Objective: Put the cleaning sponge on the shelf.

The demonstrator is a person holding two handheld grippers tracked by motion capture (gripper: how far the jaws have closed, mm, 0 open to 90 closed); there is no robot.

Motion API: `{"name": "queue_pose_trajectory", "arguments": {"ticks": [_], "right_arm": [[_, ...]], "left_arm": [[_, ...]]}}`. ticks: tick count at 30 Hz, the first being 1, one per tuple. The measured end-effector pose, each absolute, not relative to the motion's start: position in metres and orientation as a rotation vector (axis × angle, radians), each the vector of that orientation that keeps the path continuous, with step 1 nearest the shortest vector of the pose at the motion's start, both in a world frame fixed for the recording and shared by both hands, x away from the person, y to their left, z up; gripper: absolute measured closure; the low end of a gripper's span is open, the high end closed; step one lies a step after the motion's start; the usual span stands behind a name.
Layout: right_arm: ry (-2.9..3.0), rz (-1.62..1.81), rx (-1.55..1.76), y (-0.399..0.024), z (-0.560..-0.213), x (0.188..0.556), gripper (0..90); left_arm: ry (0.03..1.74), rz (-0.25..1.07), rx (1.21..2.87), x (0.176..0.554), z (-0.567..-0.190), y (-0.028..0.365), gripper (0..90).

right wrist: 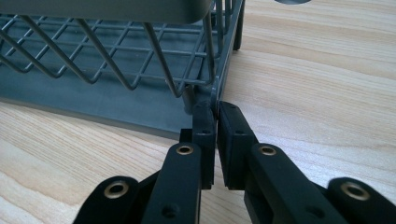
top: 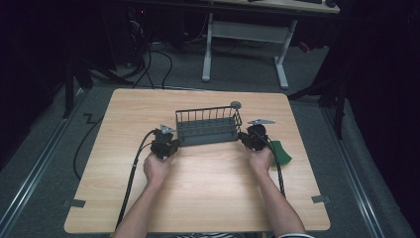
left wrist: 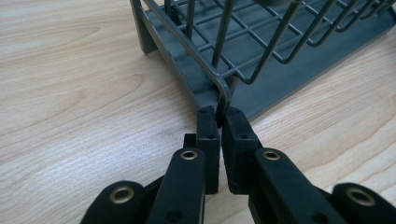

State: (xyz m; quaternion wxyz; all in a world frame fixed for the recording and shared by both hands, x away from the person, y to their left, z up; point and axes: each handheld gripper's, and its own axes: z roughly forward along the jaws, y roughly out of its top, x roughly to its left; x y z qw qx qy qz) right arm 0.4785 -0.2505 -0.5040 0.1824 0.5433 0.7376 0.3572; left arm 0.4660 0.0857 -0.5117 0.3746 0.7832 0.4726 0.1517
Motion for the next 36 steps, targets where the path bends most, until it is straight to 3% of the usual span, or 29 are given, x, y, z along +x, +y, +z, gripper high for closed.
{"name": "queue_pose_trajectory", "arguments": {"ticks": [6,8,10,14,17,25,36], "right_arm": [[2.096,0.989,1.532,-0.252,-0.505,0.478,83.5],[2.102,0.975,1.54,-0.252,-0.506,0.478,78.1],[2.102,0.97,1.557,-0.254,-0.507,0.477,69.8],[2.085,0.961,1.548,-0.261,-0.501,0.471,53.0],[2.086,0.944,1.524,-0.264,-0.497,0.467,50.1],[2.054,0.938,1.502,-0.283,-0.491,0.449,43.9],[2.038,0.951,1.469,-0.299,-0.486,0.423,40.5]], "left_arm": [[1.196,0.39,2.01,0.464,-0.509,0.088,82.9],[1.196,0.386,2.003,0.464,-0.507,0.091,73.6],[1.194,0.384,2.005,0.463,-0.506,0.093,70.9],[1.196,0.389,1.981,0.455,-0.506,0.101,52.5],[1.206,0.408,1.99,0.447,-0.508,0.111,47.9],[1.287,0.454,1.966,0.426,-0.519,0.147,42.6],[1.316,0.552,1.996,0.399,-0.533,0.168,40.1]]}}
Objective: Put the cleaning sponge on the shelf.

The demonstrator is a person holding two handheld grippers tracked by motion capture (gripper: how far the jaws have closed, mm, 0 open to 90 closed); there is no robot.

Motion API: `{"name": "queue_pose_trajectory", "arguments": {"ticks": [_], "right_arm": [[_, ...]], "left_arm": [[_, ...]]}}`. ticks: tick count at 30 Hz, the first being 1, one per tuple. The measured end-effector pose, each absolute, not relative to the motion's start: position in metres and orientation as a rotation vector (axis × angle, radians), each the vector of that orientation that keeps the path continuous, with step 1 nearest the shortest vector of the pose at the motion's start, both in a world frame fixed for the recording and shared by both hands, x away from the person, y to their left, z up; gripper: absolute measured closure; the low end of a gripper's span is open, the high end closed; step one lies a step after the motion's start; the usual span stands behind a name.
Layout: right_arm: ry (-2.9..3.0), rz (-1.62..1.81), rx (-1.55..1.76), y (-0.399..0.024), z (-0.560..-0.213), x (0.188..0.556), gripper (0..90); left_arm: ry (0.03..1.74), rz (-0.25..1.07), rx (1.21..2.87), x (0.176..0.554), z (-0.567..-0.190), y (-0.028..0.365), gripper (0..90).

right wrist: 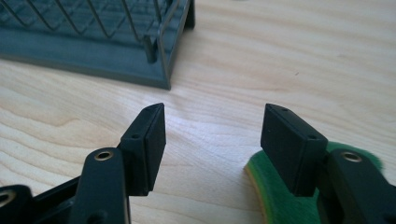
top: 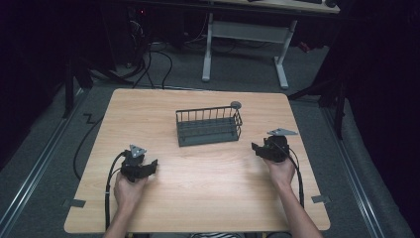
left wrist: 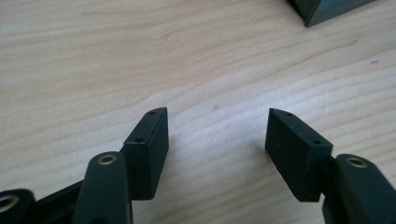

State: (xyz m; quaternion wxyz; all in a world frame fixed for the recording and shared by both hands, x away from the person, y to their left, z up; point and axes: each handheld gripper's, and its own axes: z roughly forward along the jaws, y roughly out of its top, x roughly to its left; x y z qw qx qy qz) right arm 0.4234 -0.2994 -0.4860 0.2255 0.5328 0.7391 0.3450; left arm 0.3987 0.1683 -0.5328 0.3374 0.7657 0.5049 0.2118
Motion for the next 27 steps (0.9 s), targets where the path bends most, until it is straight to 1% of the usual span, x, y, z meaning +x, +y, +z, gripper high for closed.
{"name": "queue_pose_trajectory", "arguments": {"ticks": [3,9,15,27], "right_arm": [[2.04,0.952,1.475,-0.305,-0.486,0.416,39.4],[2.034,0.906,1.469,-0.32,-0.49,0.4,39.5],[2.007,0.856,1.524,-0.346,-0.491,0.39,35.6],[2.012,0.811,1.563,-0.365,-0.493,0.391,28.8]], "left_arm": [[1.317,0.556,1.953,0.394,-0.536,0.173,39.3],[1.329,0.548,1.942,0.388,-0.536,0.177,35.7],[1.338,0.535,1.923,0.389,-0.536,0.179,35.4],[1.335,0.54,1.932,0.389,-0.536,0.178,34.9]]}}
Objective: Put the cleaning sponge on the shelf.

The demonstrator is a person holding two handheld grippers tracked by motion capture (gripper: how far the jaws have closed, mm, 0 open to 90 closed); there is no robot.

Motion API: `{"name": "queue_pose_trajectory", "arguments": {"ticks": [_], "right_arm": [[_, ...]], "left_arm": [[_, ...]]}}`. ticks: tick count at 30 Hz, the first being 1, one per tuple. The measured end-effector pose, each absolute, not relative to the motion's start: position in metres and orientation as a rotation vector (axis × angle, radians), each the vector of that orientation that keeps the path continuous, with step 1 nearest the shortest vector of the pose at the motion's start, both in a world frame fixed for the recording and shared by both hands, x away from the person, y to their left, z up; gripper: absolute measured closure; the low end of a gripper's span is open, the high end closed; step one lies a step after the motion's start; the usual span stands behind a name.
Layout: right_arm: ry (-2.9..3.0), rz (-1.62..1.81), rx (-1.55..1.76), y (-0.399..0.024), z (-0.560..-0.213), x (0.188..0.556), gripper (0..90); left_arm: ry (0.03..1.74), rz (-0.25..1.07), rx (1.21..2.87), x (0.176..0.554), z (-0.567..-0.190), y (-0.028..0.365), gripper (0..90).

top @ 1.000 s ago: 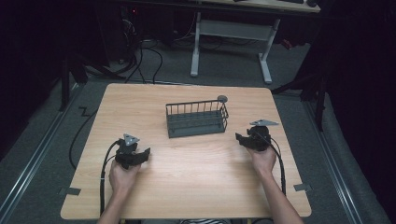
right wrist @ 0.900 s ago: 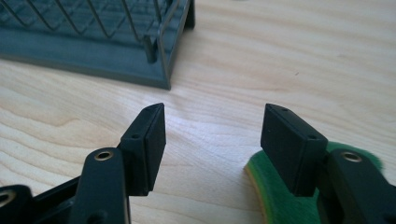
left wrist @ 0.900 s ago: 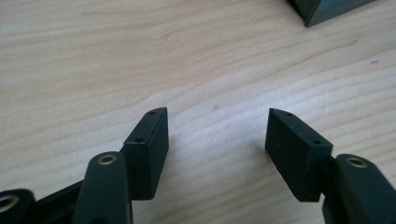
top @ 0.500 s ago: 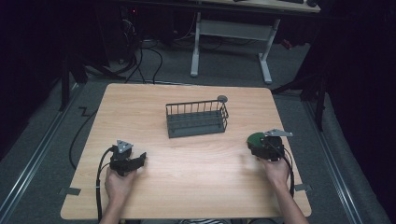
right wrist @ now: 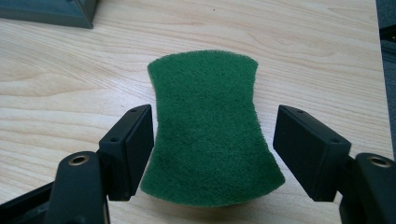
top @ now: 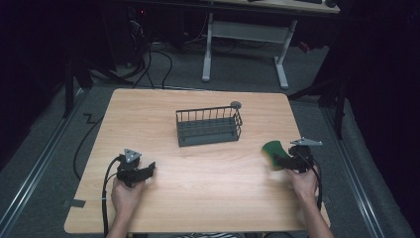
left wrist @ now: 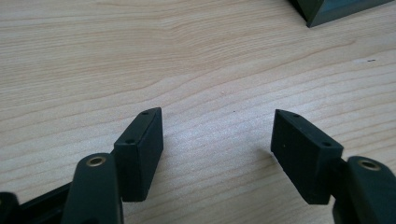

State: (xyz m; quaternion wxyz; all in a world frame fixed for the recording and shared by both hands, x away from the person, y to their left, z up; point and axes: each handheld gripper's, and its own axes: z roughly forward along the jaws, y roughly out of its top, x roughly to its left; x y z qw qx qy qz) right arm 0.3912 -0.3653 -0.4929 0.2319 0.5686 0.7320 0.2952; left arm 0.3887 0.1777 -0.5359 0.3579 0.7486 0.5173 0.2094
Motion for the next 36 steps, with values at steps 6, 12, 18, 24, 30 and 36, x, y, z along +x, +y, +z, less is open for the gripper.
{"name": "queue_pose_trajectory", "arguments": {"ticks": [6,12,18,24,30,36], "right_arm": [[2.022,0.798,1.57,-0.364,-0.494,0.4,27.1],[2.063,0.762,1.568,-0.357,-0.495,0.412,24.7],[2.087,0.721,1.589,-0.356,-0.501,0.419,23.6],[2.118,0.692,1.603,-0.356,-0.506,0.423,25.9],[2.128,0.677,1.593,-0.354,-0.507,0.423,29.4],[2.137,0.677,1.59,-0.355,-0.506,0.422,29.9]], "left_arm": [[1.335,0.538,1.933,0.389,-0.536,0.178,34.9],[1.335,0.54,1.931,0.389,-0.536,0.178,34.9],[1.335,0.538,1.932,0.389,-0.536,0.178,34.9],[1.336,0.538,1.931,0.389,-0.536,0.178,35.0],[1.336,0.539,1.929,0.389,-0.536,0.178,35.0],[1.337,0.539,1.928,0.389,-0.536,0.178,35.0]]}}
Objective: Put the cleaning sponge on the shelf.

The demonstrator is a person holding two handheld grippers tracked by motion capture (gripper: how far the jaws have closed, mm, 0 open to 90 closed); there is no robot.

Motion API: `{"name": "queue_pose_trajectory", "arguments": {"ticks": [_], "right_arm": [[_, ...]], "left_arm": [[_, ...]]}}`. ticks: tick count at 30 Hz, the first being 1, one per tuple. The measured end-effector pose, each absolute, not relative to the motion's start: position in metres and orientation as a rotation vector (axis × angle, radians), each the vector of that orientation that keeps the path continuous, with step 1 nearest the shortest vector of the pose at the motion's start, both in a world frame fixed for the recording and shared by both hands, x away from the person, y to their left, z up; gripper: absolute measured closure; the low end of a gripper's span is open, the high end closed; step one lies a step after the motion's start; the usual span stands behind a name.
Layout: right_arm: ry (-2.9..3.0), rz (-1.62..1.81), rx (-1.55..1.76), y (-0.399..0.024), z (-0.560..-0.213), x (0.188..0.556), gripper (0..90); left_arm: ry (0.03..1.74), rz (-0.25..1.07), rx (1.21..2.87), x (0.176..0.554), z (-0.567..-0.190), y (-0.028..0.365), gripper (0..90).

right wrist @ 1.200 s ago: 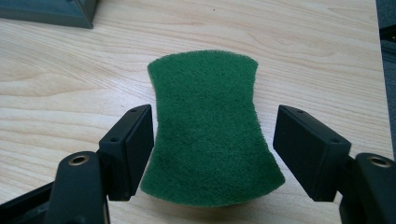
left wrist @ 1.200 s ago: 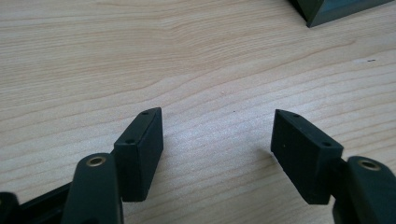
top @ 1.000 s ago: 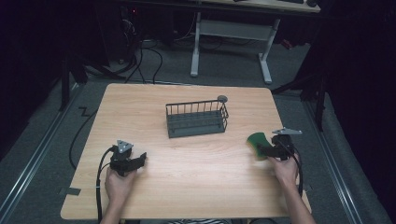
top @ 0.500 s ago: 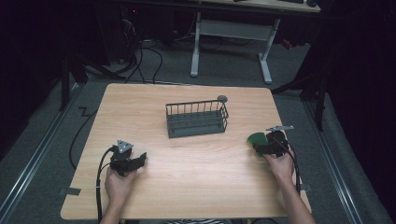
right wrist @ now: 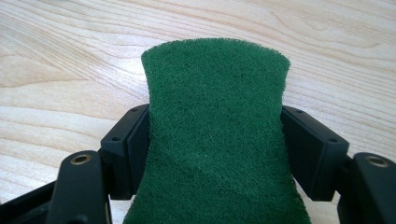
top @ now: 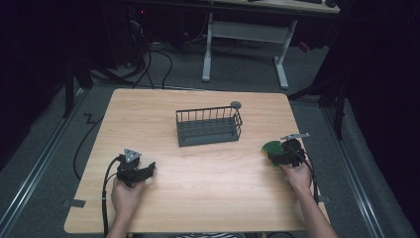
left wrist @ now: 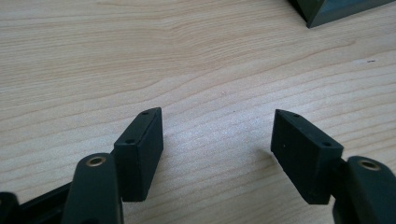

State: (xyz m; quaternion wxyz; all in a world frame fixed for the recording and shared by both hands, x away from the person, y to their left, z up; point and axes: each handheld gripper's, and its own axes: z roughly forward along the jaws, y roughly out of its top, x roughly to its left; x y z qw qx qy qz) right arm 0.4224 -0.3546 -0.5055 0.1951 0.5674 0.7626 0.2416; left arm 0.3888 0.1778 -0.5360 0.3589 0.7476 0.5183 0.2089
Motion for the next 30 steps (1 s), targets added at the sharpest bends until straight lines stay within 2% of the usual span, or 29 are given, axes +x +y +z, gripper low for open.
{"name": "queue_pose_trajectory", "arguments": {"ticks": [30], "right_arm": [[2.199,0.841,1.493,-0.355,-0.471,0.414,30.2]], "left_arm": [[1.341,0.548,1.93,0.389,-0.536,0.177,35.4]]}}
